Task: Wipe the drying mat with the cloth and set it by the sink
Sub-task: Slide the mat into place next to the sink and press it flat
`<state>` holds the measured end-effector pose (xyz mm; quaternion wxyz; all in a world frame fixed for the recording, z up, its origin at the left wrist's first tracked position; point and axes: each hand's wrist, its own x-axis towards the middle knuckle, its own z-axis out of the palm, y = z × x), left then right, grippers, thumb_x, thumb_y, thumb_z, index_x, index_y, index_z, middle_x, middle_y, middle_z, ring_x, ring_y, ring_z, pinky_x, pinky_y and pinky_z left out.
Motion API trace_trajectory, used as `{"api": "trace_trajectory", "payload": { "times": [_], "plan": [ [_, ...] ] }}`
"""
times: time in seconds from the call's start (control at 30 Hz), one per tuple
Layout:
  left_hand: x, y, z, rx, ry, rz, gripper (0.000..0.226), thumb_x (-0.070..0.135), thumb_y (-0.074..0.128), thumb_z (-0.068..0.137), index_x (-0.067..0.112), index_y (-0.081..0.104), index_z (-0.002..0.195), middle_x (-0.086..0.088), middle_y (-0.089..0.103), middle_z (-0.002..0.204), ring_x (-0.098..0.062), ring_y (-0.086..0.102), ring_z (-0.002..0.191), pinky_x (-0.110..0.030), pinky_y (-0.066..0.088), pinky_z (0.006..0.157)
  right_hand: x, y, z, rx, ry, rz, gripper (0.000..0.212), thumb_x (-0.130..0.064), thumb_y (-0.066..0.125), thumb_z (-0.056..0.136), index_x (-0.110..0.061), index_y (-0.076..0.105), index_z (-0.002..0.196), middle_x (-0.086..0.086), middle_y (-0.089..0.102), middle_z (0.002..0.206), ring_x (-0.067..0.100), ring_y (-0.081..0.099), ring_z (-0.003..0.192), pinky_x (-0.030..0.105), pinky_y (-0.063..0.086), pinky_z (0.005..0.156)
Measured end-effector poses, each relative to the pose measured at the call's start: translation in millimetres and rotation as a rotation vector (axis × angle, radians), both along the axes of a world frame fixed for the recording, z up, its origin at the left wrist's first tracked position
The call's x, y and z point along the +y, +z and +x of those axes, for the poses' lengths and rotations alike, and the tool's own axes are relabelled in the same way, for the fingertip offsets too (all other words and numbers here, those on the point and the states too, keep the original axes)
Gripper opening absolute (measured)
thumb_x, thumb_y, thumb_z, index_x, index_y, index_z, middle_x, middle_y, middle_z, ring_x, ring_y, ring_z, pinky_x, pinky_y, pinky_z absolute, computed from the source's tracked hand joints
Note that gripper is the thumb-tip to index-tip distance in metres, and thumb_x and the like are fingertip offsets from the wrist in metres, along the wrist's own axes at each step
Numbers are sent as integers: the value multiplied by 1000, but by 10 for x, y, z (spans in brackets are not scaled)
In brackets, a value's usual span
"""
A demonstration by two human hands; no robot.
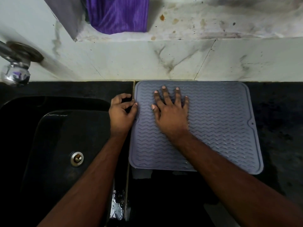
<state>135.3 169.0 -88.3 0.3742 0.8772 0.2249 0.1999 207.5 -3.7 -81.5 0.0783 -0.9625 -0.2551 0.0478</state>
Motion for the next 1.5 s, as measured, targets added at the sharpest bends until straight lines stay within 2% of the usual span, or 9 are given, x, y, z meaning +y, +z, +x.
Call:
{"api": "trace_trajectory", "payload": {
  "times": [0.13, 0.23, 0.53, 0.67, 0.83, 0.9, 1.03, 1.17, 1.5],
  "plan": [
    [-5, 1, 15, -4, -10, -4, 12, 14, 77, 88, 6, 81, 95, -4, 68, 112, -16, 59, 109, -8, 43, 89, 0, -8, 12, -12, 4, 2, 57, -54, 20, 104, -34, 27, 157, -3, 19, 167, 40, 9, 153, 67, 10, 116],
    [5, 0, 15, -7, -34, 10, 11, 14, 75, 89, 7, 81, 94, -3, 67, 112, -15, 57, 109, -7, 40, 89, 2, -12, 19, -13, -1, 6, 57, -54, 21, 103, -34, 28, 156, -3, 20, 167, 40, 10, 153, 67, 11, 116],
    [-7, 31, 4, 20, -29, -46, 11, 16, 74, 89, 8, 81, 93, -3, 66, 111, -17, 58, 109, -23, 46, 92, 0, 17, 9, 39, -13, -6, 58, -55, 17, 103, -36, 26, 156, -4, 17, 167, 37, 8, 153, 66, 10, 117],
    [-11, 161, -85, 118, -23, -69, 23, 20, 68, 92, 7, 79, 107, -9, 68, 118, -22, 61, 113, -37, 50, 100, -16, 114, -8, 128, 0, -15, 58, -54, 23, 105, -32, 21, 158, -1, 10, 169, 35, 3, 154, 63, 5, 119],
    [-211, 273, -793, 143, 101, -94, 18, 17, 72, 92, 12, 80, 107, -3, 65, 115, -23, 60, 110, -41, 51, 98, -276, 412, -655, 111, 3, 111, 58, -55, 39, 100, -27, 38, 151, 7, 33, 161, 32, 25, 148, 60, 20, 117],
    [-350, 249, -1105, 183, 109, -121, 17, 17, 76, 90, 15, 81, 105, 0, 64, 116, -20, 58, 112, -39, 49, 101, -381, 420, -960, 181, 22, 41, 60, -57, 44, 97, -32, 36, 151, 8, 24, 163, 34, 19, 150, 64, 17, 116],
    [-541, 171, -1387, 213, 83, -113, 23, 20, 76, 91, 18, 79, 113, 5, 57, 137, -13, 45, 126, -21, 33, 107, -517, 315, -1241, 284, 59, -64, 69, -62, 44, 96, -42, 17, 156, 4, -3, 168, 40, -7, 152, 76, 8, 113],
    [-645, 152, -1415, 183, 103, -149, 24, 15, 75, 91, 12, 78, 115, 1, 54, 144, -15, 42, 132, -16, 27, 111, -561, 314, -1232, 328, 76, -42, 71, -63, 44, 96, -45, 12, 157, 1, -9, 168, 39, -15, 152, 79, 8, 110],
    [-688, 175, -1376, 170, 151, -182, 21, 17, 76, 90, 12, 79, 110, 1, 53, 145, -17, 42, 133, -28, 35, 113, -563, 394, -1181, 372, 75, -53, 72, -55, 51, 96, -46, 14, 157, 0, -11, 169, 37, -16, 152, 78, 5, 111]
  ]
}}
